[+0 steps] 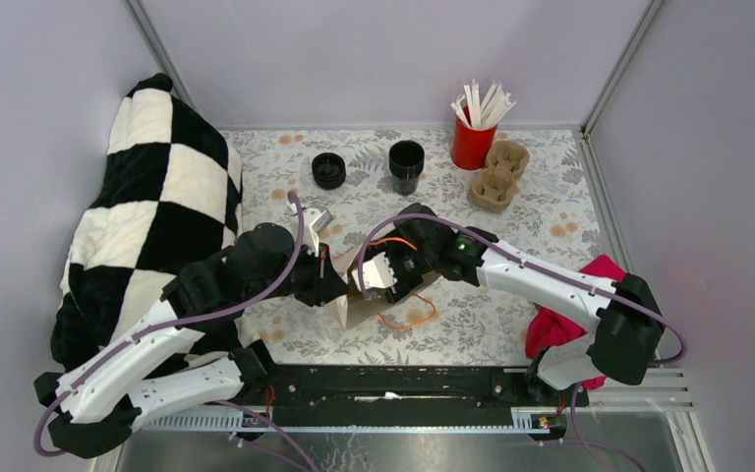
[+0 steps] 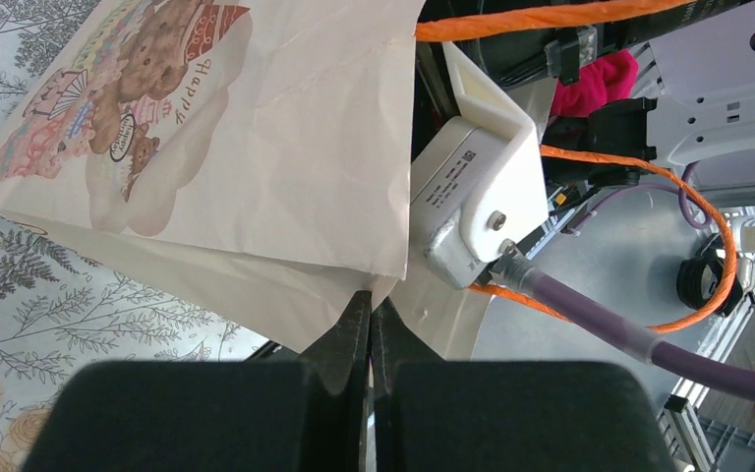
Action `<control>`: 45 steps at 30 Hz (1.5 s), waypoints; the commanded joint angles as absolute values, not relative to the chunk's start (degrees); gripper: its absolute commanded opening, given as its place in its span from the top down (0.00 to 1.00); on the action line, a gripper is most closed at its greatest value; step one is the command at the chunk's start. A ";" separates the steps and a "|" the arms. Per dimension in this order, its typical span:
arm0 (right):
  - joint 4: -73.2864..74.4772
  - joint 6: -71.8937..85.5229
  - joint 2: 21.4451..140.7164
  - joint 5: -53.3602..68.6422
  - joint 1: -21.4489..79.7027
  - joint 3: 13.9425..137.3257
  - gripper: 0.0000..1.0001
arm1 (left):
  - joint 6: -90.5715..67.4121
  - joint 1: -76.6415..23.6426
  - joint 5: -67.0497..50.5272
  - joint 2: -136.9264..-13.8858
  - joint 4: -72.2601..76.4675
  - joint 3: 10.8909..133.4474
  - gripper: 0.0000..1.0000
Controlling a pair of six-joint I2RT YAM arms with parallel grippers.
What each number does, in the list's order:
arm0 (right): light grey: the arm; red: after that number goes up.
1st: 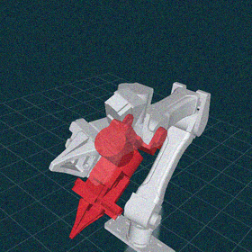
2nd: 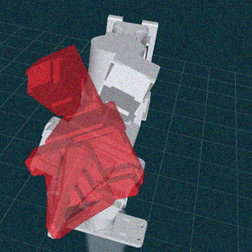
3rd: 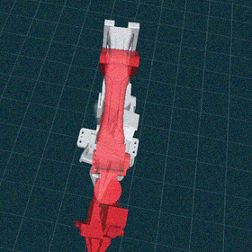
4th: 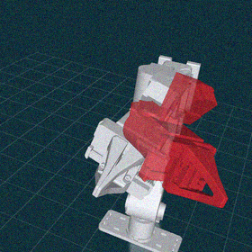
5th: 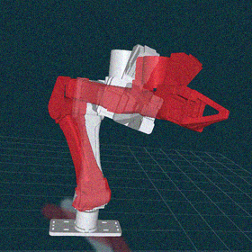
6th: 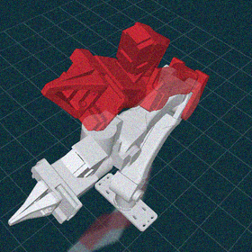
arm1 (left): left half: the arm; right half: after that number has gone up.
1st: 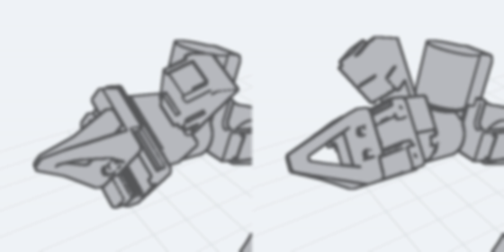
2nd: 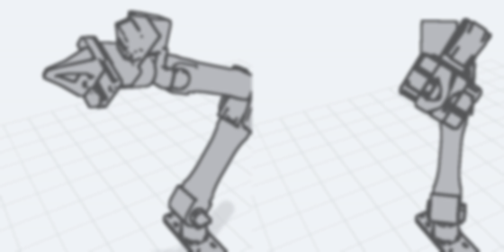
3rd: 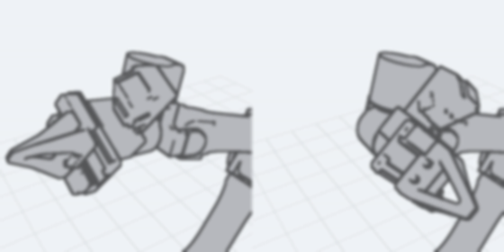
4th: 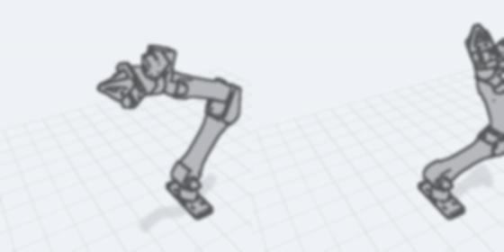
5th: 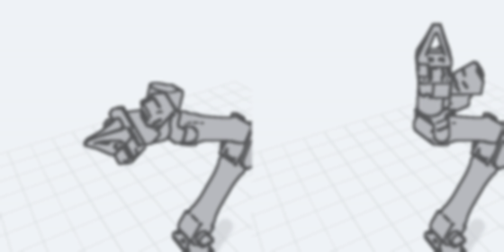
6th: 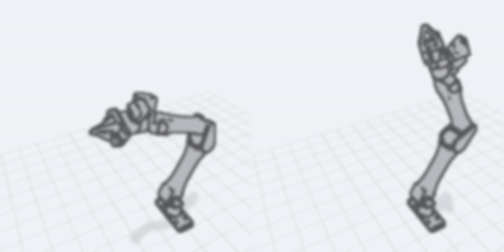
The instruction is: Pack the takeout coffee
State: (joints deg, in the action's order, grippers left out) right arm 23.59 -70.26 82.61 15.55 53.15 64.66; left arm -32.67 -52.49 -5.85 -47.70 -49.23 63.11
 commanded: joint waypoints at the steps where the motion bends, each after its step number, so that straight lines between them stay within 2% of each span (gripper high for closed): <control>1: 20.37 -71.15 83.91 12.74 53.79 63.69 1.00 | -33.35 -52.29 -7.30 -47.17 -45.97 63.07 1.00; 17: 11.91 -71.07 88.33 15.18 53.29 59.86 1.00 | -35.21 -50.12 -4.75 -46.22 -47.53 63.22 1.00; 23: 18.74 -69.68 90.56 18.01 52.78 64.83 1.00 | -36.96 -46.97 -4.22 -45.98 -49.49 63.37 1.00; 28: 24.71 -67.96 91.53 17.62 52.76 68.04 1.00 | -36.68 -42.28 -6.33 -47.94 -51.30 64.60 1.00; 36: 26.31 -61.05 94.59 20.10 52.27 70.42 1.00 | -33.77 -29.93 -14.76 -52.76 -53.79 67.23 1.00; 45: 26.86 -57.90 95.70 17.88 49.88 69.61 1.00 | -31.42 -25.96 -16.79 -56.97 -57.66 68.73 1.00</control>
